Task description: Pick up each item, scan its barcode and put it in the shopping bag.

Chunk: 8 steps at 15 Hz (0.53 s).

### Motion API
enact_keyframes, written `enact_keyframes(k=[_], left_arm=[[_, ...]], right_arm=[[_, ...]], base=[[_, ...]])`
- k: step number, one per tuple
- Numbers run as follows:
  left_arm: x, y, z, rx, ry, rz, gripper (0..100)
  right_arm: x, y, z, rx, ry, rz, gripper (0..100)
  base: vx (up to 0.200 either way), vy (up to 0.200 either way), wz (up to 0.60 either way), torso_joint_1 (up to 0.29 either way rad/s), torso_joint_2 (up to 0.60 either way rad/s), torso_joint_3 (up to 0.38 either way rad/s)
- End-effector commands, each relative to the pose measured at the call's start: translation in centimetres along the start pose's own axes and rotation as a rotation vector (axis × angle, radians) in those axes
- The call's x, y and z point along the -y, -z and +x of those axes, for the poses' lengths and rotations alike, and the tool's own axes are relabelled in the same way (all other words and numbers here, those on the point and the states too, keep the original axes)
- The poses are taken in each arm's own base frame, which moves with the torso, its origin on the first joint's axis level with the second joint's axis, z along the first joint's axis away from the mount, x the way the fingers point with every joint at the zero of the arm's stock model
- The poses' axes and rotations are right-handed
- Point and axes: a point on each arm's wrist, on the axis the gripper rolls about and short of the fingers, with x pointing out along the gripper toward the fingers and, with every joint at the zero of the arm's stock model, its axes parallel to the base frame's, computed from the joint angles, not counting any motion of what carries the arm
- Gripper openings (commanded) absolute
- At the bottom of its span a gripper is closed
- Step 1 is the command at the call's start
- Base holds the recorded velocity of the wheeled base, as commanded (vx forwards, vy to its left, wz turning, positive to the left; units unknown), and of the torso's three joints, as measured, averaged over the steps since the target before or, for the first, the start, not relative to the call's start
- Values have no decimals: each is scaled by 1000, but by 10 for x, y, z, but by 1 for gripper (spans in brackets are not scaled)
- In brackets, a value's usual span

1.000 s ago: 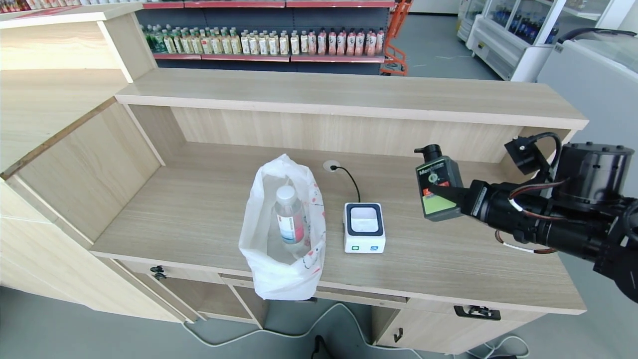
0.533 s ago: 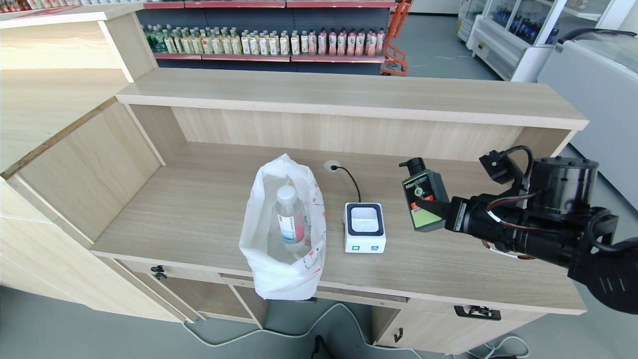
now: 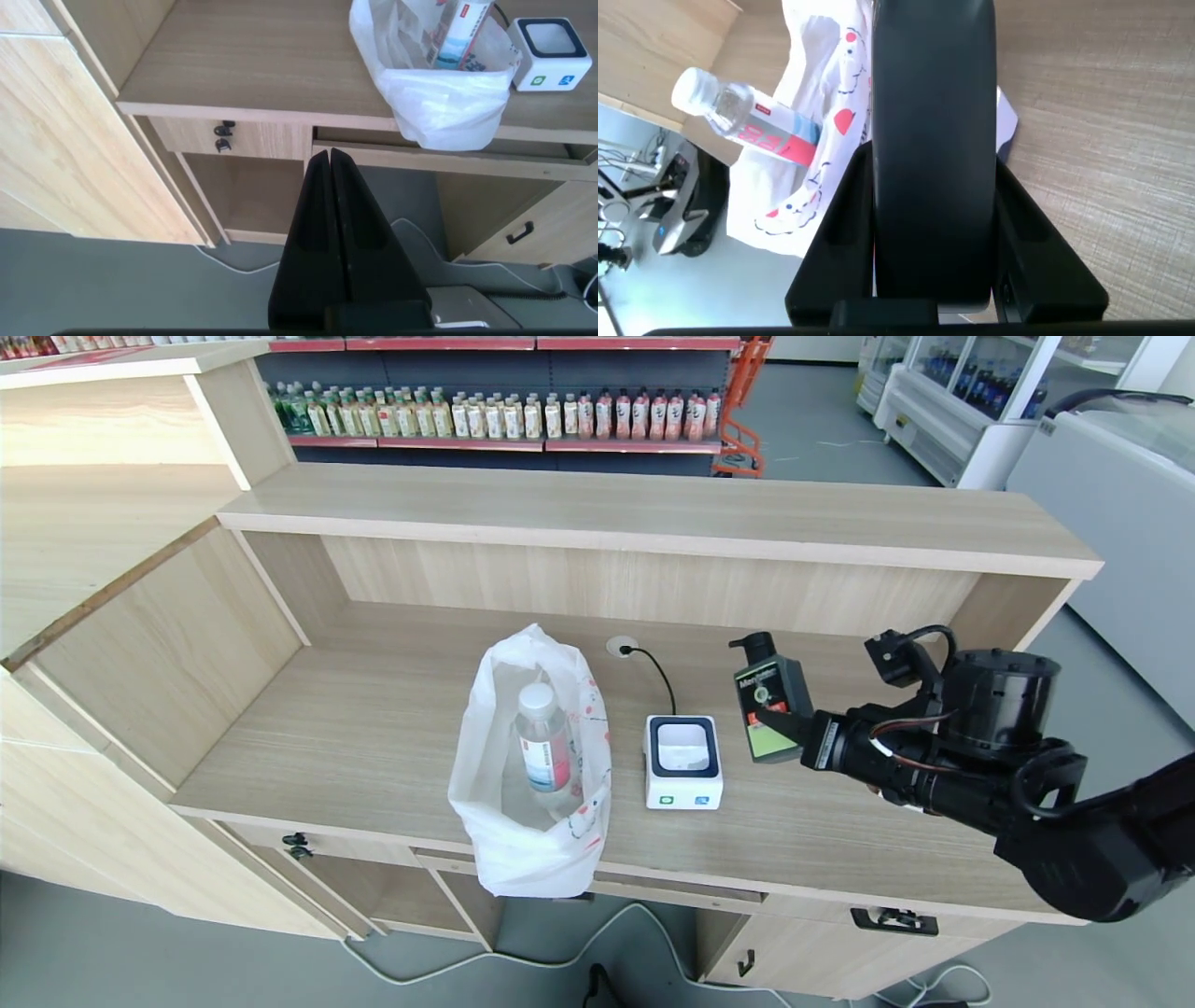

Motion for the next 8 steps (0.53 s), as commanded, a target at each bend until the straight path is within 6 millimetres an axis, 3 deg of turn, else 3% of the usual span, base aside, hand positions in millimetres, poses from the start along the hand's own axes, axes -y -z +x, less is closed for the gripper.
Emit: enact_keyframes(k=[1, 8], left_arm=[[0, 0, 0, 0, 0, 0, 0], [0, 0, 0, 0, 0, 0, 0]], right_arm=[[6, 14, 12, -35, 7, 10, 0], [9, 27, 33, -37, -12, 70, 0]], base=[[0, 0, 0, 0, 0, 0], [0, 0, 0, 0, 0, 0]])
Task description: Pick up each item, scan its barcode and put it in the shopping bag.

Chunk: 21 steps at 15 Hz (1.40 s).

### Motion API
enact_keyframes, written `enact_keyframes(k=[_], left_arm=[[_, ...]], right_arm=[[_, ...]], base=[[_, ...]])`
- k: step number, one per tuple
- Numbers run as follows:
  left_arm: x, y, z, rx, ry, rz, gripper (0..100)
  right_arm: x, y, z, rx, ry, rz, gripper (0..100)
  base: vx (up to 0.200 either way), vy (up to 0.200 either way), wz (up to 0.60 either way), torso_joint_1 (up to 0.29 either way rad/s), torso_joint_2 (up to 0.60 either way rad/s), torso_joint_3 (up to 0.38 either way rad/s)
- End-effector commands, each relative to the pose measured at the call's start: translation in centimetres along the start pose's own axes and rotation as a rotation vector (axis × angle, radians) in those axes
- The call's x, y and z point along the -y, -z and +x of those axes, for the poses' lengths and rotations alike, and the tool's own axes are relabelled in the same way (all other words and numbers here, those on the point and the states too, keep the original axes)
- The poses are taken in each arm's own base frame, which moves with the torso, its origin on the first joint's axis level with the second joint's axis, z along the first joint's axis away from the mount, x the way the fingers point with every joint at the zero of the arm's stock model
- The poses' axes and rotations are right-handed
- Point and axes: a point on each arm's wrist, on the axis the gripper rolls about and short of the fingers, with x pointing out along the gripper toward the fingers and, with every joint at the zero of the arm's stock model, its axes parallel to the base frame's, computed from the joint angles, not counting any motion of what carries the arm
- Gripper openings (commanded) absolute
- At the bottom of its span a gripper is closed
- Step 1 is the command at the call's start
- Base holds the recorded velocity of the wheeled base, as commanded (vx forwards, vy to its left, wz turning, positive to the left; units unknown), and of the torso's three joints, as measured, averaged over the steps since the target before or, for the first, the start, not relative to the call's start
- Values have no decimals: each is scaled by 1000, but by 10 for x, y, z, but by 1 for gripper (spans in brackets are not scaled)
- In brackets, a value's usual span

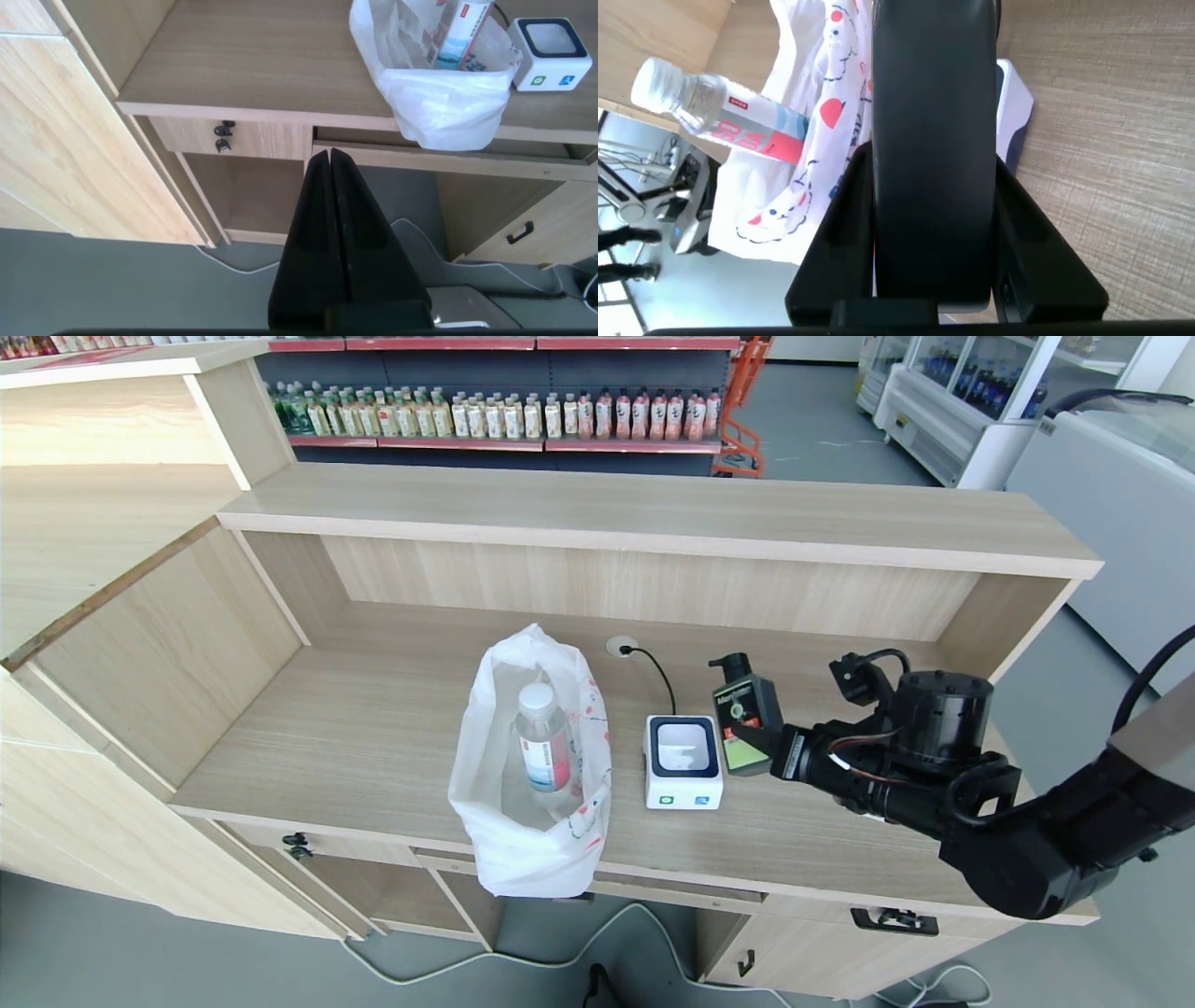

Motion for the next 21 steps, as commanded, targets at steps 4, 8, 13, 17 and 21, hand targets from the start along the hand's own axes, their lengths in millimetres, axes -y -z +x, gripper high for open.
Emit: enact_keyframes(k=[4, 8, 13, 17, 21], left_arm=[[0, 0, 0, 0, 0, 0, 0], [0, 0, 0, 0, 0, 0, 0], [0, 0, 0, 0, 0, 0, 0], [0, 0, 0, 0, -1, 0, 0], [0, 0, 0, 0, 0, 0, 0]], right_arm=[[-1, 3, 19, 1, -21, 39, 0], [2, 2, 33, 12, -31, 35, 0], [5, 8, 46, 2, -35, 39, 0], [2, 11, 57, 3, -55, 80, 0], [2, 17, 66, -8, -61, 90, 0]], base=[[0, 0, 0, 0, 0, 0], [0, 0, 0, 0, 0, 0], [0, 0, 0, 0, 0, 0], [0, 0, 0, 0, 0, 0], [0, 0, 0, 0, 0, 0]])
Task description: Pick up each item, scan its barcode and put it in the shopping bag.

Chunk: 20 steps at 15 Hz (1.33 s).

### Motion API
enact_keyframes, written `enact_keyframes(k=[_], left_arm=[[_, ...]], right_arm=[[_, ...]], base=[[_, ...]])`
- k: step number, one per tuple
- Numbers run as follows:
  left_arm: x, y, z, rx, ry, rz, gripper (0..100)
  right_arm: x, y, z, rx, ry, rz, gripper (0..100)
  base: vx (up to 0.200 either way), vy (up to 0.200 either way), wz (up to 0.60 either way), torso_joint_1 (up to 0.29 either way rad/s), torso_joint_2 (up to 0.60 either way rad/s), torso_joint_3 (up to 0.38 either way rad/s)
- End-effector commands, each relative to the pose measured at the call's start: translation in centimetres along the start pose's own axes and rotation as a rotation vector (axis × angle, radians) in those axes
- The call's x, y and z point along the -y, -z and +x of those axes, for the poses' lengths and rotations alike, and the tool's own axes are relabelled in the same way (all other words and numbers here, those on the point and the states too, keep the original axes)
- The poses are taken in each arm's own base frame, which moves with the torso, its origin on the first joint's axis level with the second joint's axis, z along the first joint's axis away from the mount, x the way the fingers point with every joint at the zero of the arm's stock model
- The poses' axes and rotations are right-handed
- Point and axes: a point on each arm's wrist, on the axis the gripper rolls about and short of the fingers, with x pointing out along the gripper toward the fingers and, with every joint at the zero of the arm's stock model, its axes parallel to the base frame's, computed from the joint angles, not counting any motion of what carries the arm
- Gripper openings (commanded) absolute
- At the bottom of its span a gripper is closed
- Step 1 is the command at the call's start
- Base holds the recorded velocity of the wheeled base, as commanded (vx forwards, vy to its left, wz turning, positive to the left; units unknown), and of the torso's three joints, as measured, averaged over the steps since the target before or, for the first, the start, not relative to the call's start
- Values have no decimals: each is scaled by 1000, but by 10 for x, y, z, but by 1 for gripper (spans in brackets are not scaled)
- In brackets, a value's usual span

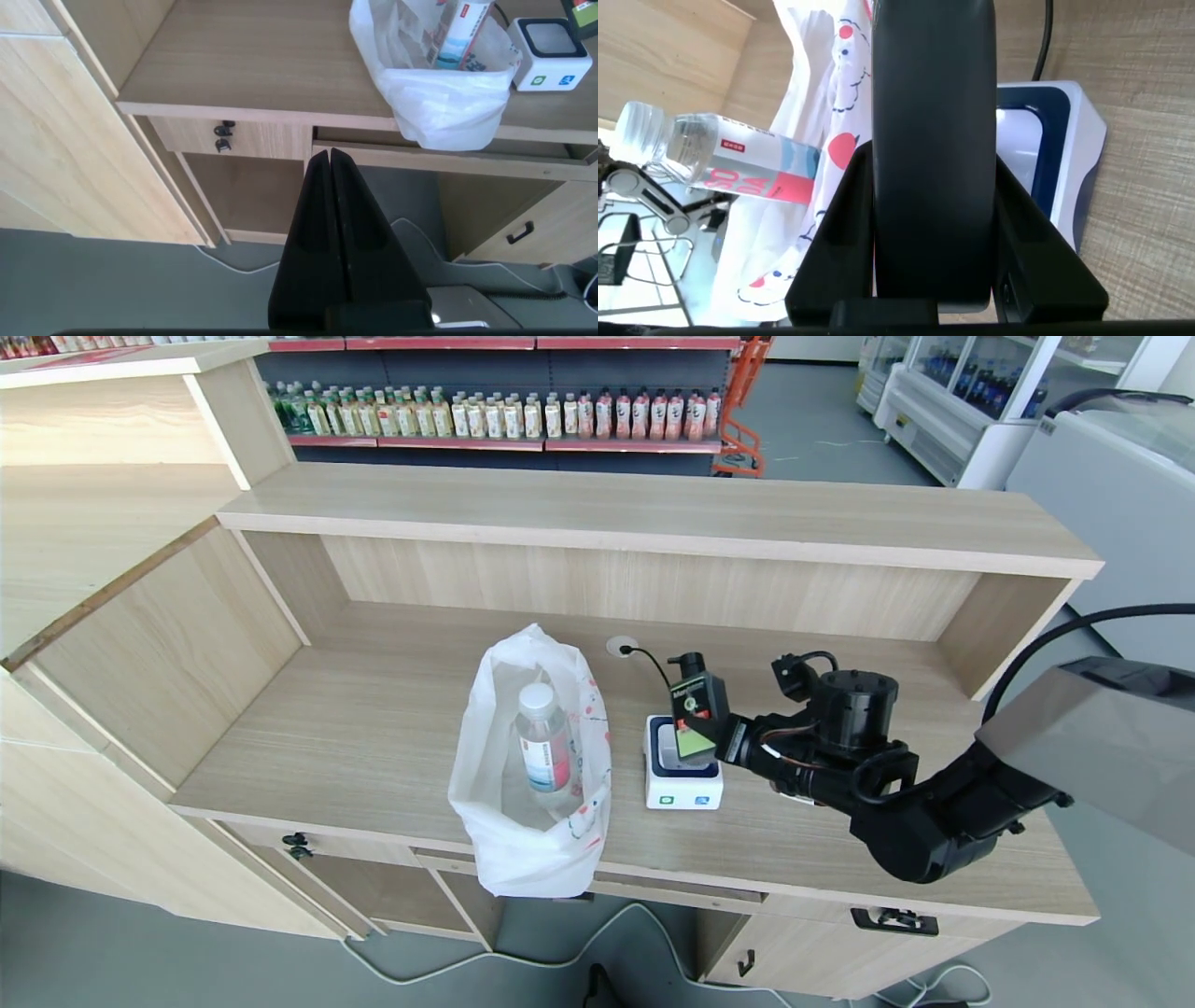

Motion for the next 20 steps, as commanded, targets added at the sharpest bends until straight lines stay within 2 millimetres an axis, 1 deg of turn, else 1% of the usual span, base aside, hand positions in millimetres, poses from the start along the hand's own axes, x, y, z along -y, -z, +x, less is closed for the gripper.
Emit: enact_keyframes(k=[1, 4, 9, 14, 20], left_arm=[[0, 0, 0, 0, 0, 0, 0], [0, 0, 0, 0, 0, 0, 0], [0, 0, 0, 0, 0, 0, 0], [0, 0, 0, 0, 0, 0, 0], [0, 0, 0, 0, 0, 0, 0]], right_arm=[[3, 5, 4, -9, 3, 1, 0], [6, 8, 6, -16, 7, 4, 0], [4, 15, 11, -18, -6, -2, 0], [3, 17, 23, -6, -23, -7, 0], [4, 18, 23, -6, -18, -10, 0]], base=[[0, 0, 0, 0, 0, 0], [0, 0, 0, 0, 0, 0], [0, 0, 0, 0, 0, 0], [0, 0, 0, 0, 0, 0], [0, 0, 0, 0, 0, 0]])
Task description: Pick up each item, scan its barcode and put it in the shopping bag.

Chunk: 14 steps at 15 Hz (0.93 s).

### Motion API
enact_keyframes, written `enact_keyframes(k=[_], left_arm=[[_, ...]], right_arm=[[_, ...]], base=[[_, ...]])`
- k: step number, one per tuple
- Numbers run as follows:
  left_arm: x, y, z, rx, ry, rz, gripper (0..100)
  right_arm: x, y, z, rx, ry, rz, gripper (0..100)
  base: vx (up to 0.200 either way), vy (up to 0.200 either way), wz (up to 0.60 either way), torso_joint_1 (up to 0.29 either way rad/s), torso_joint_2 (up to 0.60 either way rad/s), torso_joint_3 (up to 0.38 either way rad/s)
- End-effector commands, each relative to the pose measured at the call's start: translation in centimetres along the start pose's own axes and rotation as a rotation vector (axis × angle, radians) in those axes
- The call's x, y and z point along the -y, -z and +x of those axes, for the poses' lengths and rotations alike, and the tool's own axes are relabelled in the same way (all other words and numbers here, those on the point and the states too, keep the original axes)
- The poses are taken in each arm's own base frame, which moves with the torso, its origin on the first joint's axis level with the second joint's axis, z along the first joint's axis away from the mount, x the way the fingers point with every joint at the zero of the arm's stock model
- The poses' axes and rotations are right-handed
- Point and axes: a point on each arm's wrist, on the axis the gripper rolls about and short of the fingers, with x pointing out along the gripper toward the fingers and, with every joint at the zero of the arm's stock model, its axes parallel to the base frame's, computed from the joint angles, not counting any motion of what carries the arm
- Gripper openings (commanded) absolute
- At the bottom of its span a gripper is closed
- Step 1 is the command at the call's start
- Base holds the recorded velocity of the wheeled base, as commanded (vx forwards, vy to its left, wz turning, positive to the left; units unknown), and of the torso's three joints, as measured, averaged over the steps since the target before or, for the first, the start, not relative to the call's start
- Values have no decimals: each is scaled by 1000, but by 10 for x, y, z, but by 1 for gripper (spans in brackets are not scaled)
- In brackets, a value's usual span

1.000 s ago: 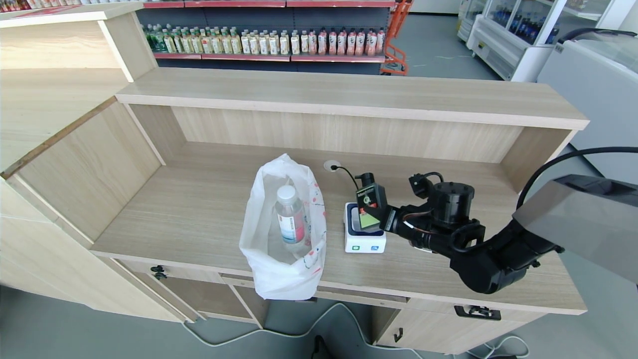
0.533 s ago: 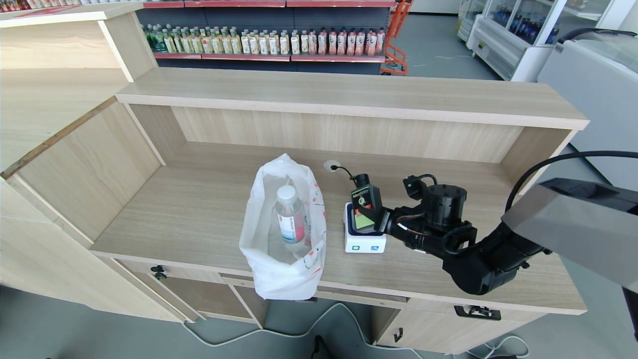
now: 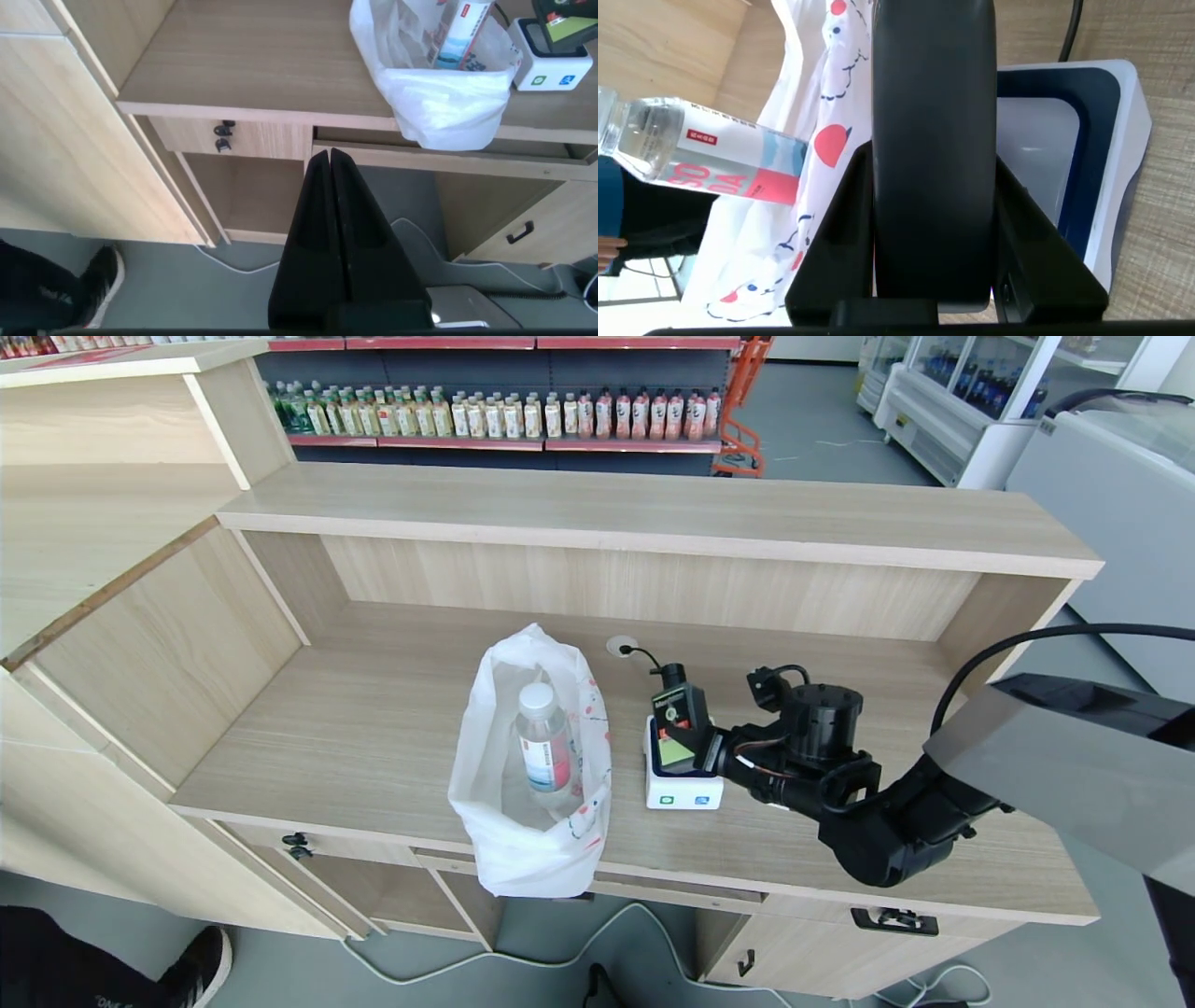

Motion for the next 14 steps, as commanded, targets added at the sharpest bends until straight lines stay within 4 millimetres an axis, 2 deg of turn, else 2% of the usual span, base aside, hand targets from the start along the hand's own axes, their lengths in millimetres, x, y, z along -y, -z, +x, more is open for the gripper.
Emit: enact_keyframes(k=[1, 11, 12, 14], left_arm=[[0, 0, 0, 0, 0, 0, 0], [0, 0, 0, -1, 0, 0, 0], [0, 0, 0, 0, -2, 0, 0], [0, 0, 0, 0, 0, 0, 0]], right_arm=[[1, -1, 0, 3, 1, -1, 0], [-3, 4, 8, 8, -21, -14, 0], [-5, -2, 6, 29, -28, -18, 0], [-17, -30, -13, 116, -48, -54, 0]], base=[[0, 0, 0, 0, 0, 0], [0, 0, 0, 0, 0, 0], [0, 0, 0, 0, 0, 0], [0, 0, 0, 0, 0, 0]])
